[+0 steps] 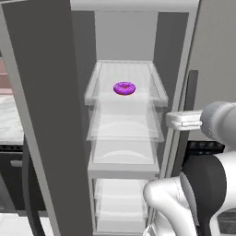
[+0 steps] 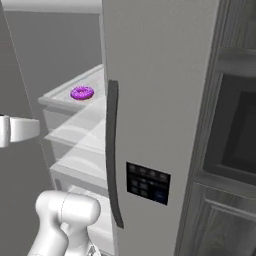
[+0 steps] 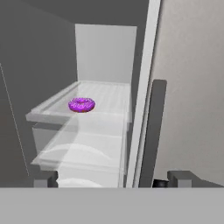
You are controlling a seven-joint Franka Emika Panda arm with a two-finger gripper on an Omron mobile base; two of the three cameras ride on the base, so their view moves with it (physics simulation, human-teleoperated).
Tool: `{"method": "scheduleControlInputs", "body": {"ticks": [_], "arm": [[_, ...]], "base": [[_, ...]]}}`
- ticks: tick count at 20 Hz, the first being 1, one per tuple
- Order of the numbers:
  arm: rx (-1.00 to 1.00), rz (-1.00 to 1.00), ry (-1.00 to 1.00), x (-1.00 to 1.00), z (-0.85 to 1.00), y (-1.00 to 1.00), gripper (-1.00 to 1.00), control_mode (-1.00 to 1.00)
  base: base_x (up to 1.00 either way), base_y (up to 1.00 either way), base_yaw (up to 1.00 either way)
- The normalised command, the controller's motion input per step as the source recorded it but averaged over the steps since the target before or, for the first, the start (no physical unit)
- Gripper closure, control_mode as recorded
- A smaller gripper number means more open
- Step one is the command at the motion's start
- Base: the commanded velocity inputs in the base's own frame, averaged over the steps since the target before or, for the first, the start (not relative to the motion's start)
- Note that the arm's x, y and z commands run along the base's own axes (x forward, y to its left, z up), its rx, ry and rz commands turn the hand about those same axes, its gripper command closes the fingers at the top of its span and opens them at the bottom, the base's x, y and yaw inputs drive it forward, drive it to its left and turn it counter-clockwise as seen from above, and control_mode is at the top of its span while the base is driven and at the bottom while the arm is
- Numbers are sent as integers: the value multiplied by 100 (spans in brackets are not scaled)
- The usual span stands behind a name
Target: Take the cupcake and donut from the fridge and place them on the empty tray on the dining counter.
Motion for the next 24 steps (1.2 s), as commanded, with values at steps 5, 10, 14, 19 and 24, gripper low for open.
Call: {"method": "scheduleControlInputs", "body": {"ticks": [5,10,14,19,24], "arm": [[0,0,0,0,0,0,-100,100],[0,0,0,0,0,0,-100,100],[0,0,0,0,0,0,-100,100],[0,0,0,0,0,0,-100,100],[0,0,0,0,0,0,-100,100]], "base": [[60,20,1],[52,-28,10],[99,-3,12],[99,0,22],[91,0,20]]}}
